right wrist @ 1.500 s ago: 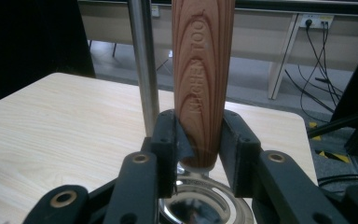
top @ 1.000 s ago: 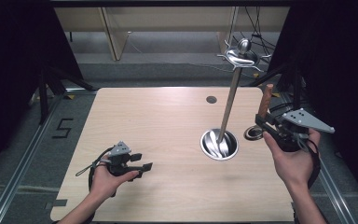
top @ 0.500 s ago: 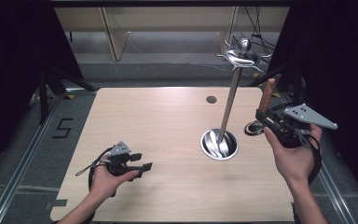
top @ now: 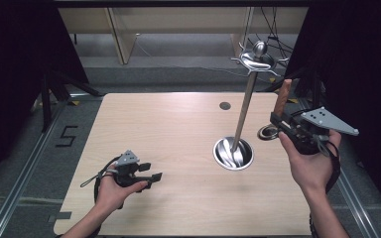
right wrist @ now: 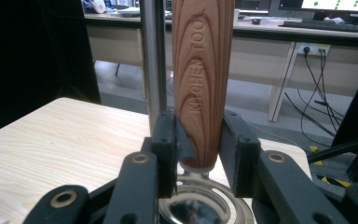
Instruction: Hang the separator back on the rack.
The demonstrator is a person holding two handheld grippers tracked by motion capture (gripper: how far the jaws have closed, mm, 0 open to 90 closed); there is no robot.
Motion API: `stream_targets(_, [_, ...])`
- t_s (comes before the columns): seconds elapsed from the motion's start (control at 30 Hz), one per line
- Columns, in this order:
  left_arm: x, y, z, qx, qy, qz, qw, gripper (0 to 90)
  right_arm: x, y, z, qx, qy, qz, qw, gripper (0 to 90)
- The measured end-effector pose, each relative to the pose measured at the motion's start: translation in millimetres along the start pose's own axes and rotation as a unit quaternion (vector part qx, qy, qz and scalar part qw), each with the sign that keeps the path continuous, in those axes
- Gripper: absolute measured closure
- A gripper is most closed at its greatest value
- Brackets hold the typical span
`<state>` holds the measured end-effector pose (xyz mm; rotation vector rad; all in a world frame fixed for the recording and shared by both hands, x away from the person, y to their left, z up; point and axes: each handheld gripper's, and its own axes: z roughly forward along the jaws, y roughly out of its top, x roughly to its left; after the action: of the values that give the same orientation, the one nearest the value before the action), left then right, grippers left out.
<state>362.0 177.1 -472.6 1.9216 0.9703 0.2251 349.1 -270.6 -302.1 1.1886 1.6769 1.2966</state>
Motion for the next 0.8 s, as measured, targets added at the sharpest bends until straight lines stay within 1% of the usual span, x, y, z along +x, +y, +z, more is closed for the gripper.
stream_targets(0.03, [0.4, 0.1, -0.1, 0.001, -0.002, 0.0, 1.0, 35.9, 1.1, 0.4, -0.5, 0.001, 0.0, 0.006, 1.0, 69.9])
stream_targets(0.1, [0.5, 0.1, -0.1, 0.002, -0.003, -0.001, 1.0, 35.9, 0.4, 1.8, 0.3, -0.003, 0.005, 0.0, 1.0, 69.9])
stream_targets(0.13, [0.4, 0.1, -0.1, 0.002, -0.003, 0.0, 1.0, 35.9, 0.1, 2.2, 0.0, -0.005, 0.003, -0.003, 1.0, 69.9])
stream_targets(0.17, [0.1, 0.0, 0.0, 0.001, 0.0, 0.0, 1.0, 35.9, 1.7, 2.7, -0.8, -0.003, 0.003, 0.006, 1.0, 69.9])
stream_targets(0.2, [0.0, -0.1, 0.1, 0.0, 0.0, 0.0, 1.0, 35.9, 1.1, 3.2, -0.8, -0.003, 0.005, 0.002, 1.0, 69.8])
stream_targets(0.27, [0.4, 0.1, -0.1, 0.003, -0.003, 0.0, 1.0, 35.9, 0.8, 4.1, -1.1, -0.006, 0.008, 0.005, 0.9999, 69.9])
stream_targets(0.3, [0.4, 0.0, 0.0, 0.001, -0.002, -0.001, 1.0, 35.9, -1.9, 4.9, -0.3, -0.013, 0.01, -0.011, 0.9998, 69.9])
stream_targets(0.33, [0.6, -0.1, -0.1, 0.002, -0.002, 0.0, 1.0, 35.9, -0.9, 5.3, -0.8, -0.008, 0.012, 0.0, 0.9999, 69.9])
stream_targets(0.37, [0.7, -0.1, 0.0, 0.003, -0.002, -0.001, 1.0, 35.9, -1.9, 5.9, -1.0, -0.01, 0.016, -0.005, 0.9998, 69.9])
stream_targets(0.43, [0.5, -0.3, 0.5, 0.0, 0.0, -0.001, 1.0, 35.9, -2.4, 6.6, -0.6, -0.008, 0.029, -0.004, 0.9995, 69.8])
stream_targets(0.47, [0.4, -0.3, 0.5, 0.0, 0.0, -0.001, 1.0, 35.9, -1.2, 6.8, -1.4, -0.003, 0.031, 0.004, 0.9995, 69.9])
stream_targets(0.53, [1.0, -0.2, 0.0, 0.004, -0.001, 0.002, 1.0, 35.9, -3.3, 7.5, -0.8, -0.006, 0.035, -0.008, 0.9994, 69.9])
stream_targets(0.6, [0.8, -0.4, 0.3, 0.003, 0.001, 0.001, 1.0, 35.9, -3.2, 8.0, -0.7, -0.006, 0.038, -0.005, 0.9992, 69.8])
stream_targets(0.63, [0.5, -0.5, 0.8, 0.0, -0.001, -0.002, 1.0, 35.9, -2.5, 8.1, -0.8, -0.005, 0.041, 0.0, 0.9992, 69.9])
stream_targets(0.67, [0.4, -0.5, 0.8, 0.001, 0.0, -0.003, 1.0, 35.9, -2.6, 8.4, -0.6, -0.007, 0.043, -0.001, 0.9991, 69.9])
stream_targets(0.7, [0.4, -0.8, 1.3, -0.002, 0.0, -0.003, 1.0, 35.9, -4.0, 8.7, 0.2, -0.011, 0.045, -0.011, 0.9989, 69.9])
stream_targets(0.8, [0.4, -0.9, 1.5, -0.002, 0.0, -0.003, 1.0, 35.9, -3.6, 9.4, 0.3, -0.007, 0.051, -0.01, 0.9986, 69.9])
